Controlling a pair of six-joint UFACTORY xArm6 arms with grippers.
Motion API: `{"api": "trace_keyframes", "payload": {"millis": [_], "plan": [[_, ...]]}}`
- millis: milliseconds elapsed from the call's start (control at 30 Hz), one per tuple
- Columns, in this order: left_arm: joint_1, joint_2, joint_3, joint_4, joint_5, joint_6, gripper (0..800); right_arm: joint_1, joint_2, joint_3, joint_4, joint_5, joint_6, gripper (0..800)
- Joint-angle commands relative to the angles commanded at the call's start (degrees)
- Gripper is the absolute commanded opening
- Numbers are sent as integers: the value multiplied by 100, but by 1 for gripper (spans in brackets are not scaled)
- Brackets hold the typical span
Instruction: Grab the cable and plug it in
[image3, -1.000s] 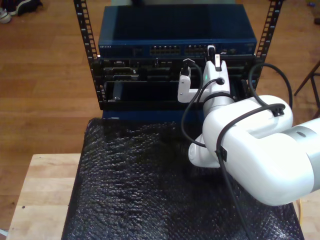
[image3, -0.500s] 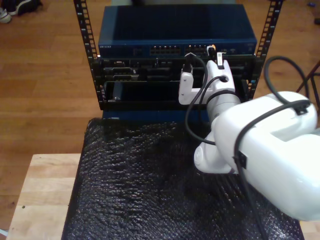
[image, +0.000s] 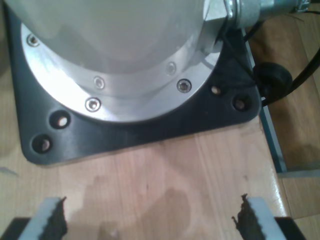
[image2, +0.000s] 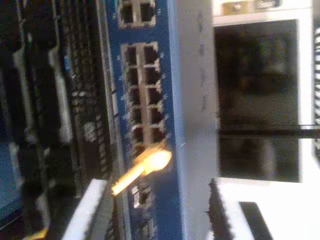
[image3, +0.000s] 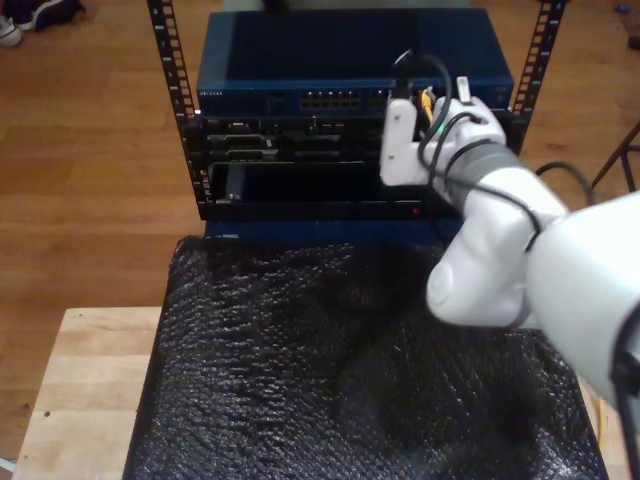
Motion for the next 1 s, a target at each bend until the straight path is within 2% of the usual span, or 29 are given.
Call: {"api": "trace_keyframes", "payload": {"millis": [100, 367, 433, 700, 867, 1000], "plan": [[0, 0, 0, 0, 0, 0, 798, -308, -352, 26, -132, 905, -26, 578], [0, 0, 0, 0, 0, 0, 799, -1248, -1266, 308, -1046, 3130, -149, 707], [0, 0, 0, 0, 0, 0, 799, -1424, -1468, 413, -1178, 3446, -308, 716], [0, 0, 0, 0, 0, 0, 799, -2092, -2382, 765, -1204, 4870, -1143, 730], [0, 0, 0, 0, 0, 0, 799, -2664, -2611, 809, -1196, 5934, -1873, 791], [0, 0, 0, 0, 0, 0, 799, -3288, -2734, 809, -1169, 6655, -2321, 792]]}}
